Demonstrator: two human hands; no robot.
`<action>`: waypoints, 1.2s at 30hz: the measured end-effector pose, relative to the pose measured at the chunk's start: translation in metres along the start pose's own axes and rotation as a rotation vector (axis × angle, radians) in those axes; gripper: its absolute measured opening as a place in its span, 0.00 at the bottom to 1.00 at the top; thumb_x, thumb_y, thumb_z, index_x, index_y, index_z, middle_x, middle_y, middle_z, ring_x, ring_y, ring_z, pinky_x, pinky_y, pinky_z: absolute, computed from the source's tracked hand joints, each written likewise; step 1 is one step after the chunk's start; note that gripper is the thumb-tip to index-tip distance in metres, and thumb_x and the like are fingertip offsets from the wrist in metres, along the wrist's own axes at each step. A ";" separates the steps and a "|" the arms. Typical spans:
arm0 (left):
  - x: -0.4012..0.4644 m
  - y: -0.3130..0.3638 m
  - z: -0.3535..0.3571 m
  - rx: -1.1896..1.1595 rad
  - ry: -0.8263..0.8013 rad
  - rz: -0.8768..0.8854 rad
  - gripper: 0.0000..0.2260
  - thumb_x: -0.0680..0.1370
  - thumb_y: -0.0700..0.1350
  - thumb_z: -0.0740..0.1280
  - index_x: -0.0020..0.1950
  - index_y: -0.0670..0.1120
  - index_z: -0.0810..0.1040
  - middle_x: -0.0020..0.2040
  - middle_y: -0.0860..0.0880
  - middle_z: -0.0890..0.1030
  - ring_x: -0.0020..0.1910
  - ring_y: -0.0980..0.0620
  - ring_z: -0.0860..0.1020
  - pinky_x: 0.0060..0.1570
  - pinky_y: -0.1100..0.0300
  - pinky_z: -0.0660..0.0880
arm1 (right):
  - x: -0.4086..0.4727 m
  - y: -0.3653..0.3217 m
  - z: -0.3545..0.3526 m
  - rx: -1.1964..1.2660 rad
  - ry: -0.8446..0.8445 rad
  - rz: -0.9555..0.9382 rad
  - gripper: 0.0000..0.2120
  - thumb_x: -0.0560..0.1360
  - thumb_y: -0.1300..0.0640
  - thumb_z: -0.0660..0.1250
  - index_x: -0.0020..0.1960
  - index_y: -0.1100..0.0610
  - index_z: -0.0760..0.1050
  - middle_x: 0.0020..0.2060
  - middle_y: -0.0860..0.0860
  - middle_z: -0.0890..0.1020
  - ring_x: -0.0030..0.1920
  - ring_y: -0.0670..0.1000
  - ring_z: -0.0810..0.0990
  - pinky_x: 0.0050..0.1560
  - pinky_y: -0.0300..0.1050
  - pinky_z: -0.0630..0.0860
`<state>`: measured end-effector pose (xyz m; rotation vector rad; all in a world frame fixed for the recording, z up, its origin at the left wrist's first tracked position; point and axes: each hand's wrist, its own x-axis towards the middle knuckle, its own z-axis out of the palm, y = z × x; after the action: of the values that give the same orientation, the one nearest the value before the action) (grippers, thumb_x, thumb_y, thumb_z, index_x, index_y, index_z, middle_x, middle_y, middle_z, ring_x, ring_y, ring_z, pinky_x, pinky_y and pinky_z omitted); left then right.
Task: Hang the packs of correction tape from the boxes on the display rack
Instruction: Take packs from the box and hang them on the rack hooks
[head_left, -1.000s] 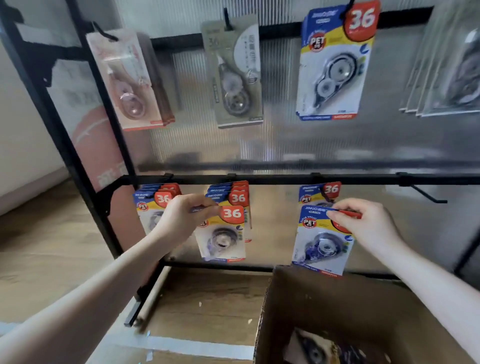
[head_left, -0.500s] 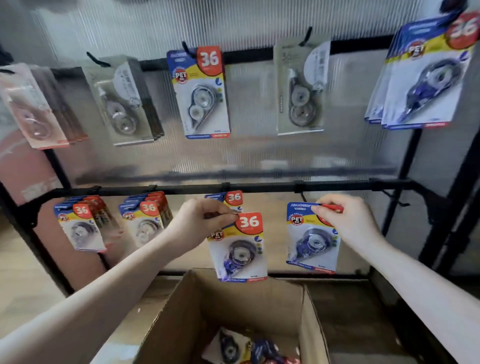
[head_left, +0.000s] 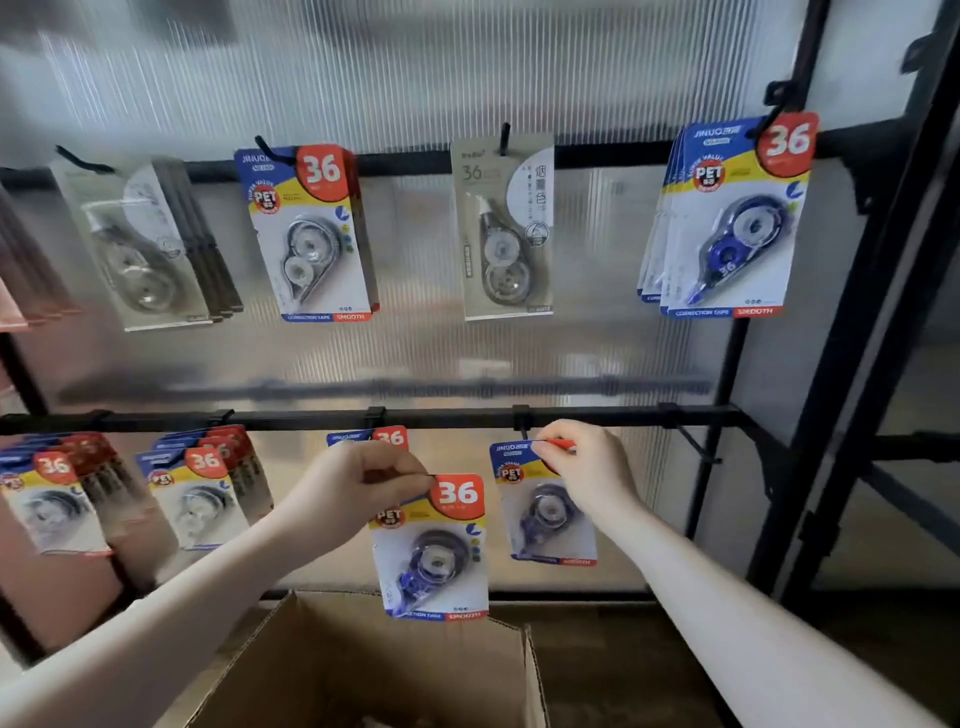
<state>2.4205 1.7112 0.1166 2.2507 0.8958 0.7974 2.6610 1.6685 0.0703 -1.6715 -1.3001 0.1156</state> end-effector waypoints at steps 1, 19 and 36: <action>0.002 0.000 0.001 -0.011 -0.006 0.006 0.05 0.73 0.43 0.70 0.39 0.53 0.82 0.40 0.60 0.82 0.41 0.59 0.80 0.41 0.67 0.76 | 0.001 0.001 0.002 0.000 -0.006 -0.003 0.04 0.74 0.58 0.68 0.45 0.57 0.81 0.39 0.47 0.81 0.44 0.48 0.79 0.43 0.41 0.73; 0.025 -0.010 0.021 -0.084 -0.063 0.089 0.07 0.73 0.43 0.69 0.37 0.54 0.80 0.38 0.65 0.81 0.41 0.63 0.80 0.37 0.72 0.74 | 0.002 0.007 0.007 -0.073 -0.139 -0.004 0.09 0.77 0.56 0.64 0.53 0.57 0.80 0.49 0.50 0.82 0.48 0.45 0.76 0.43 0.33 0.70; 0.050 -0.029 0.026 -0.166 -0.085 0.169 0.04 0.73 0.44 0.70 0.38 0.52 0.80 0.40 0.58 0.82 0.42 0.57 0.80 0.40 0.63 0.77 | 0.012 0.010 0.013 -0.198 -0.185 0.050 0.12 0.78 0.59 0.61 0.58 0.53 0.79 0.54 0.49 0.81 0.55 0.48 0.77 0.53 0.41 0.73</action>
<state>2.4574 1.7583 0.0956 2.2150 0.5838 0.8124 2.6655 1.6860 0.0615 -1.8979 -1.4461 0.1795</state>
